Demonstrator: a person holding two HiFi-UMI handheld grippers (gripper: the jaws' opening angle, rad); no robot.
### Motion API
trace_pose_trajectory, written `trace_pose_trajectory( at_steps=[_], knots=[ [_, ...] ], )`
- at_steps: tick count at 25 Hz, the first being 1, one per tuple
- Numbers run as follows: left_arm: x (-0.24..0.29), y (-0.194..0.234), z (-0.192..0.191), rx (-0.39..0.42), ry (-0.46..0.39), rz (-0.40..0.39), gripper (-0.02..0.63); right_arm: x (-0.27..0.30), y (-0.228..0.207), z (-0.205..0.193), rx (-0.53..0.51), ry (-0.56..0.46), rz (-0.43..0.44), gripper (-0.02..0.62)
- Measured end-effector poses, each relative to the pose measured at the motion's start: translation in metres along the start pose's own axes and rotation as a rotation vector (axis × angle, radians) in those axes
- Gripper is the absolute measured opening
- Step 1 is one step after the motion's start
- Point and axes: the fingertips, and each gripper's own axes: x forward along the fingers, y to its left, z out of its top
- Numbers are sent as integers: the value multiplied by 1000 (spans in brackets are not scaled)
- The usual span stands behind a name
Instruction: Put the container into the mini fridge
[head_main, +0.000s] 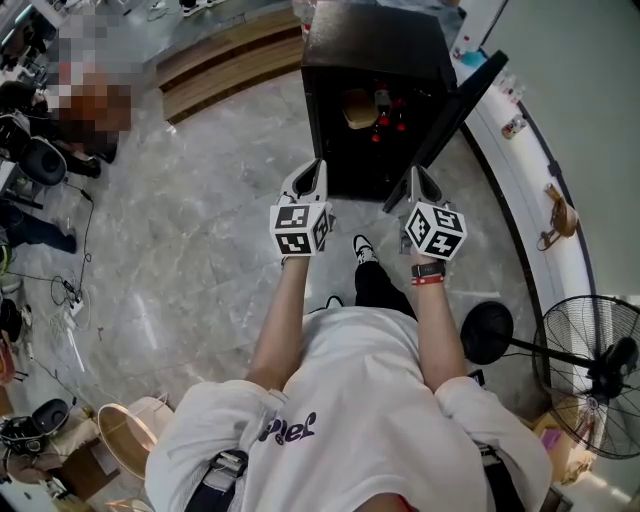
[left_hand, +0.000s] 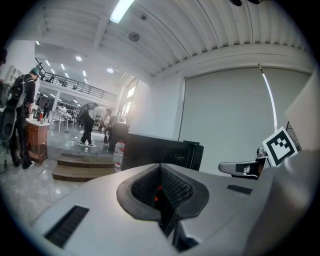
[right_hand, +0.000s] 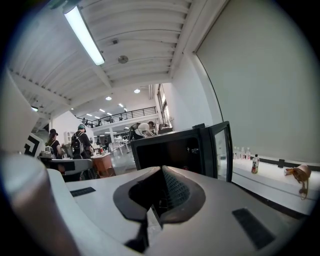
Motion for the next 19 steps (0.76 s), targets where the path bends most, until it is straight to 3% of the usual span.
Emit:
trace_pose_trajectory(
  at_steps=[8, 13, 16, 19],
  knots=[
    [-3, -14, -16, -19, 20, -58, 21, -12, 5, -6, -22, 13, 16, 15],
    [-1, -17, -47, -87, 67, -118, 21, -10, 10, -26, -47, 65, 61, 14],
    [4, -16, -80, -53, 159, -144, 21, 0, 15, -46, -78, 131, 129, 14],
    [7, -11, -133, 2, 303, -174, 21, 13, 21, -77, -148, 247, 210, 14]
  ],
)
